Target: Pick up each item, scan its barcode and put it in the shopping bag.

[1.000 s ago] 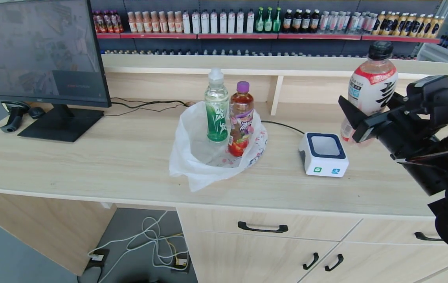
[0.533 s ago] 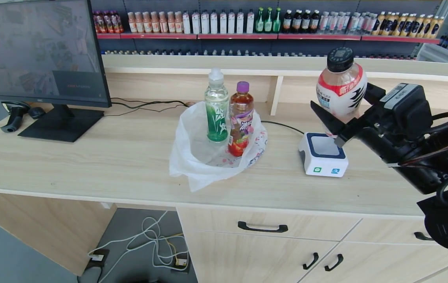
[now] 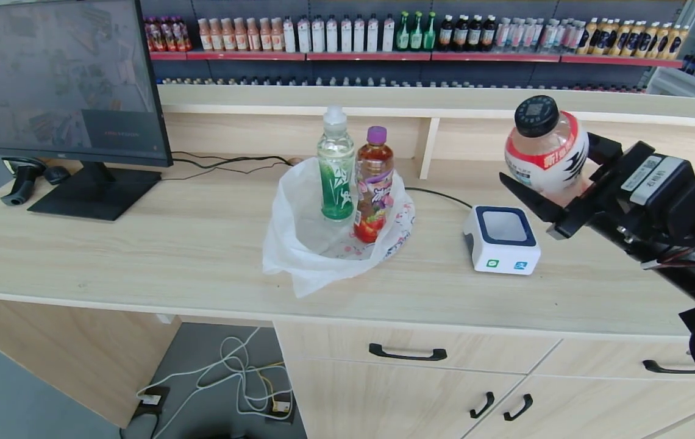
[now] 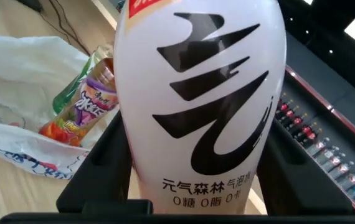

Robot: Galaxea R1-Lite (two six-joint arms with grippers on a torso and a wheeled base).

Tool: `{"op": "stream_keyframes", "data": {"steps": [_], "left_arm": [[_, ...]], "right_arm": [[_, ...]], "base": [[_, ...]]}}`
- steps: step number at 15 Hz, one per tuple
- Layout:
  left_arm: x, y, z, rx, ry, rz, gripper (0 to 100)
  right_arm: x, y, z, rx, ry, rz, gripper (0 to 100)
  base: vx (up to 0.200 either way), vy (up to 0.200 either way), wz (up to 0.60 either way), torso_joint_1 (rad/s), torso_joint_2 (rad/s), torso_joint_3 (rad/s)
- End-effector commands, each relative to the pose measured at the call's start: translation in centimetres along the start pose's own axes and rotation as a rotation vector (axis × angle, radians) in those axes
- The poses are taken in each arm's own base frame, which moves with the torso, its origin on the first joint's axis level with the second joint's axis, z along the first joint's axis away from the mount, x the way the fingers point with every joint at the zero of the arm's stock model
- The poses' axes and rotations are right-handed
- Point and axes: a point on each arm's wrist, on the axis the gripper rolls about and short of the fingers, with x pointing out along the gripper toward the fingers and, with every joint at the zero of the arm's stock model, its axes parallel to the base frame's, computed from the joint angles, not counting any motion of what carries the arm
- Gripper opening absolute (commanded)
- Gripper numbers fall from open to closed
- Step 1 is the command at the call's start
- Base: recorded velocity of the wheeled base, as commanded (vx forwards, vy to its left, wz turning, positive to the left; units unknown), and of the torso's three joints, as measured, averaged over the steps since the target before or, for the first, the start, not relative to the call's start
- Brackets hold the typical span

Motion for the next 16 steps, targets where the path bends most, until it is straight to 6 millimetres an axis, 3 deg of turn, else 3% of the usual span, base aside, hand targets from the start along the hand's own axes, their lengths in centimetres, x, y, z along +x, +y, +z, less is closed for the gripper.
{"op": "stream_keyframes", "data": {"steps": [1,4,9,16], "left_arm": [[0.0,0.0,0.0,0.000,0.001,0.000,100],[0.0,0.0,0.0,0.000,0.000,0.000,100],[0.0,0.0,0.0,0.000,0.001,0.000,100],[0.0,0.0,0.0,0.000,0.000,-0.001,100]], "right_arm": [[-1.9,-0.6,-0.1,-0.042,0.033,0.010,0],[-1.9,-1.4,-0.8,-0.090,0.015,0.027,0],[-1.2,-0.7,-3.1,-0.118,-0.030,0.117,0],[0.9,0.3,-8.1,-0.272,-0.002,0.122,0]], "base": [[0.000,0.000,0.00,0.000,0.00,0.000],[0.000,0.000,0.00,0.000,0.00,0.000],[0.000,0.000,0.00,0.000,0.00,0.000],[0.000,0.000,0.00,0.000,0.00,0.000]]}}
